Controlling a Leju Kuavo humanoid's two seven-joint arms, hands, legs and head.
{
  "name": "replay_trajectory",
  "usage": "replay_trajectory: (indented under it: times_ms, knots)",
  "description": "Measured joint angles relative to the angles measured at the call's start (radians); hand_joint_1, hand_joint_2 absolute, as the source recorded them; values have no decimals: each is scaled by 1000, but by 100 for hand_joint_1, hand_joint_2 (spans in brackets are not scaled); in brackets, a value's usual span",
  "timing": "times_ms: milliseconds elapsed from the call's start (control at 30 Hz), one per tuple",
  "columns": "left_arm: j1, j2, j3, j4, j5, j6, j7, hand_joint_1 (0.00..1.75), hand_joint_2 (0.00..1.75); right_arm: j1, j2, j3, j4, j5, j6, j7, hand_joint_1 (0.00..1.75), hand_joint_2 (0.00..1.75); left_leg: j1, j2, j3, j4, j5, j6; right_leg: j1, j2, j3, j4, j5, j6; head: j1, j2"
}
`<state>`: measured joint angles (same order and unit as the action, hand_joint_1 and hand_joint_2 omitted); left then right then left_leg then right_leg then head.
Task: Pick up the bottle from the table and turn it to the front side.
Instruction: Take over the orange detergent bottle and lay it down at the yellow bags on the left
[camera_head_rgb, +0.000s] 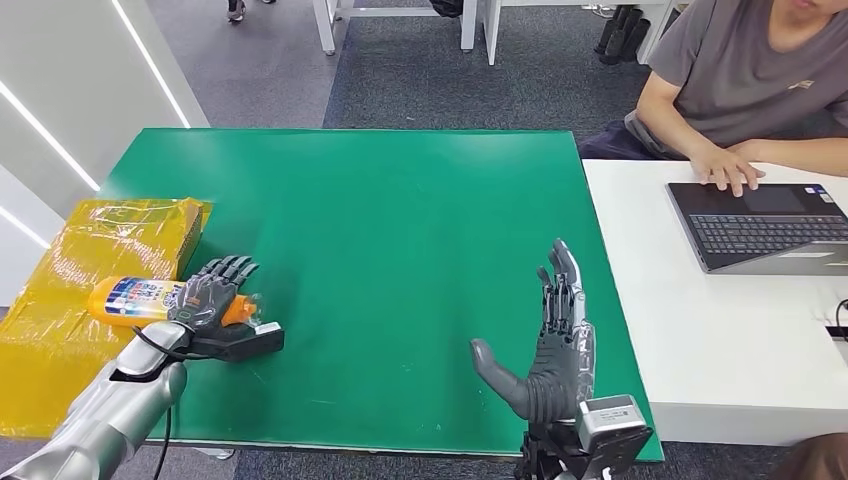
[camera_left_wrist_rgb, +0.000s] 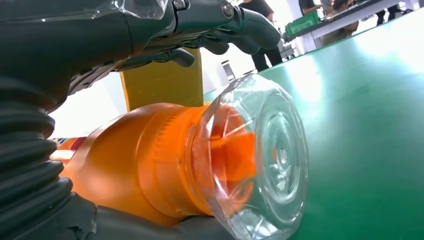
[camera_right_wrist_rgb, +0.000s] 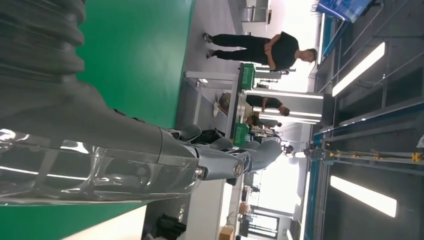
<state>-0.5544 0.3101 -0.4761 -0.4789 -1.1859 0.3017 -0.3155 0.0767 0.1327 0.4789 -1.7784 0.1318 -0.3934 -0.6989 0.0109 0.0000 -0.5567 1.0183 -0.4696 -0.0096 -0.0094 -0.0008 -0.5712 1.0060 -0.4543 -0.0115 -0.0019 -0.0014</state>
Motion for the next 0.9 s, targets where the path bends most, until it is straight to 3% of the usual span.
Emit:
replay_trajectory:
  times_ms: [167, 467, 900]
  knots:
    - [57, -3, 40, -77, 26, 10, -33, 0, 175, -1, 5, -12, 0, 7, -9, 0, 0, 175, 0, 0, 0, 0, 0, 0, 0, 0, -1, 0, 0, 0, 0, 0]
    - [244, -37, 79, -398, 88, -19, -85, 0, 175, 1, 7, -19, 0, 22, -15, 4, 0, 175, 0, 1, -4, 0, 0, 0, 0, 1, -4, 0, 0, 0, 0, 0]
    - [333, -42, 89, -619, 164, -15, -122, 0, 175, 2, 7, -21, 0, 7, -37, 1, 0, 175, 0, 1, -4, 0, 0, 0, 0, 1, -5, 0, 0, 0, 0, 0]
